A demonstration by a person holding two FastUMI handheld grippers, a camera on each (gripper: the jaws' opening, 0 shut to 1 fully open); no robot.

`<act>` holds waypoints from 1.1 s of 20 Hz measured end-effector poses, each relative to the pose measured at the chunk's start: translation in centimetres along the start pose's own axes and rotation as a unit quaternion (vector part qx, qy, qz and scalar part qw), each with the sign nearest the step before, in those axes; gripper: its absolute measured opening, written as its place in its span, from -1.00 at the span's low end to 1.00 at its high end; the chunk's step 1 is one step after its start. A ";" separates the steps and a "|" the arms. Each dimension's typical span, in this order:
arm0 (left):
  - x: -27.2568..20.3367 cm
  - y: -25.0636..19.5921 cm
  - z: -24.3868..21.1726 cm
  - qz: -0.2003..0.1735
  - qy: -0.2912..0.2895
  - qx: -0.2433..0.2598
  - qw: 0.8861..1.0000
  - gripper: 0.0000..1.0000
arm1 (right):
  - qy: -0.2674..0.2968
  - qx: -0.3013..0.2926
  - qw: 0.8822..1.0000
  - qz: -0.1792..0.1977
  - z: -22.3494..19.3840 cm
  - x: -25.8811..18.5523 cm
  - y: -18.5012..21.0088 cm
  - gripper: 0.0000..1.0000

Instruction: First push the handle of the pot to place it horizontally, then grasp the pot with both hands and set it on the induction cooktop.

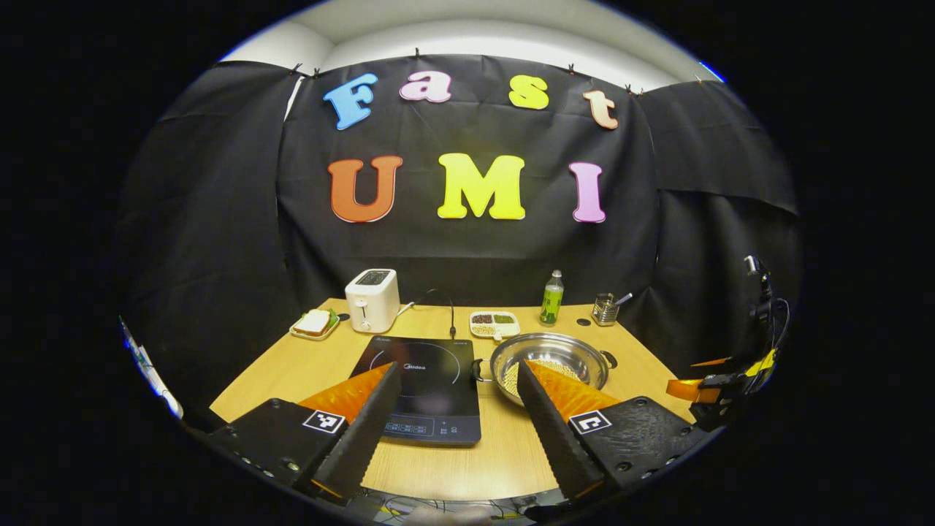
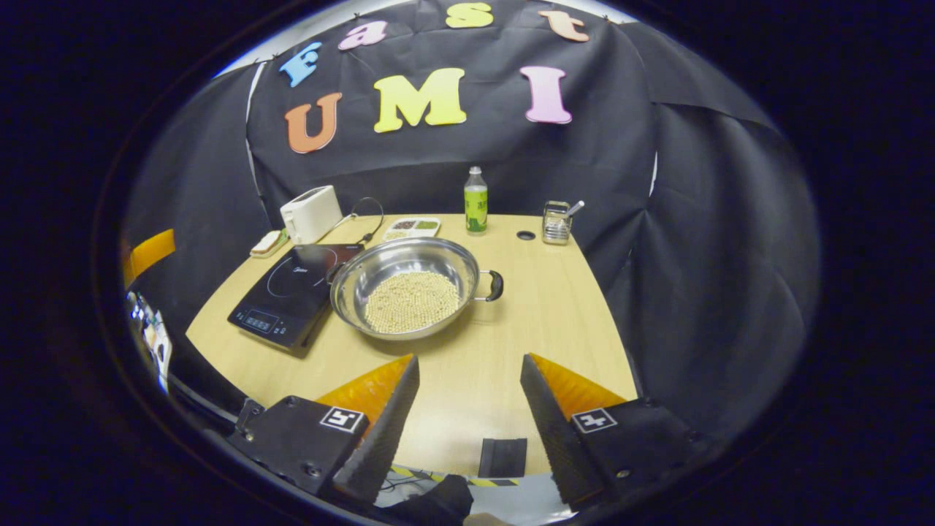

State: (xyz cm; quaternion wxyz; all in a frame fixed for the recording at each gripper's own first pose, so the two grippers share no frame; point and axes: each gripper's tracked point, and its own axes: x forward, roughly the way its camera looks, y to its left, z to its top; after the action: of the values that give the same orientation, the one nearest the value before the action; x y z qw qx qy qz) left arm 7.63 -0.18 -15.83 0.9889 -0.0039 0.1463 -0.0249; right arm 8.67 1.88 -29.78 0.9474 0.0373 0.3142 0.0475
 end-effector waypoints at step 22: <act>24.4 -4.2 -12.3 -0.020 0.208 -0.018 0.978 0.92 | 0.112 -0.004 0.993 0.037 5.6 22.4 -2.2 0.76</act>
State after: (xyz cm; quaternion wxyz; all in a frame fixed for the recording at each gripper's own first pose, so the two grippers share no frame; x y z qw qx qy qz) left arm 27.22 -5.64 -34.64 0.9360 -0.0194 0.3489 -0.0418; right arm 29.99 2.02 -38.79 0.9041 0.0392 0.4163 0.0877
